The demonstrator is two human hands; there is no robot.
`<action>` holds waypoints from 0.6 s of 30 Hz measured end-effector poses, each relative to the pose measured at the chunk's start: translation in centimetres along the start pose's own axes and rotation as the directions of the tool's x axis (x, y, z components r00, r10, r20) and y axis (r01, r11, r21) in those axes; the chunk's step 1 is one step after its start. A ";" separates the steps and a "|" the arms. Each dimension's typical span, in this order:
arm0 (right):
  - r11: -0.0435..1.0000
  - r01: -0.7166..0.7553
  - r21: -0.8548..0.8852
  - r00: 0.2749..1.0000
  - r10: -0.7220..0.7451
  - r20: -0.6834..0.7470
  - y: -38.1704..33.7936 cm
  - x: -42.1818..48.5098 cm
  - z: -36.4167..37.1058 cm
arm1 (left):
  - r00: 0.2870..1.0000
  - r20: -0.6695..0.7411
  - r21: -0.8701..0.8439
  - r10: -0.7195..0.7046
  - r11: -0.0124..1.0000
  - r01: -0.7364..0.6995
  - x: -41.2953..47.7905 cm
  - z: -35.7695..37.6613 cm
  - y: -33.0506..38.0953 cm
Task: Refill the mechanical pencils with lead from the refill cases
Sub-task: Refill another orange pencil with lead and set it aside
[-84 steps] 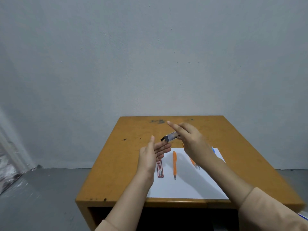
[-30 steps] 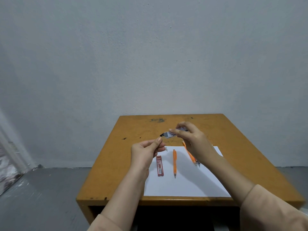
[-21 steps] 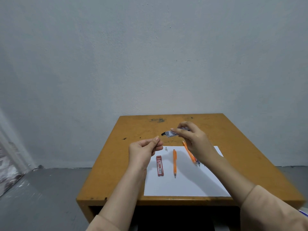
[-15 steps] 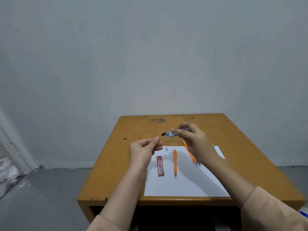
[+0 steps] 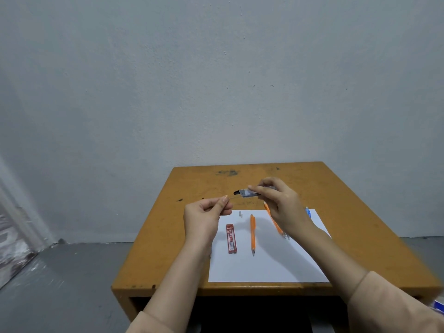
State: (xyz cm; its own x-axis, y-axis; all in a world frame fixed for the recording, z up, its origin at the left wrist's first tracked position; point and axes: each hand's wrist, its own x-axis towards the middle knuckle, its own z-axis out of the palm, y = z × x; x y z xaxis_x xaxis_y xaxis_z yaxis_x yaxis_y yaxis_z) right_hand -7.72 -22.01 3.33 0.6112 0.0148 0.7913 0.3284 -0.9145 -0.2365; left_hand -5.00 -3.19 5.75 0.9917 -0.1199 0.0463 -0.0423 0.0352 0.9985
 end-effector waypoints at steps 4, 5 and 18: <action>1.000 -0.003 0.016 1.000 0.003 0.006 0.2 -0.1 0.2 | 1.000 0.025 -0.012 0.001 1.000 -0.001 -0.1 -0.1 0.0; 1.000 -0.005 0.018 1.000 0.005 0.010 0.2 -0.1 0.2 | 1.000 0.029 -0.011 0.002 1.000 -0.002 -0.1 -0.1 -0.1; 1.000 0.015 0.009 1.000 -0.015 0.022 0.4 -0.3 0.1 | 0.993 0.059 0.132 0.107 0.985 -0.114 0.3 -0.6 -0.2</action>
State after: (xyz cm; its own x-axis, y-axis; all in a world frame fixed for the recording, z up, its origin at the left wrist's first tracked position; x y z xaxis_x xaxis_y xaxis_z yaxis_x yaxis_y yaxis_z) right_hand -7.67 -22.35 2.97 0.6216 0.0373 0.7825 0.3442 -0.9103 -0.2300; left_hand -4.61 -2.67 5.55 0.9727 -0.1734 0.1544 -0.1705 -0.0826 0.9819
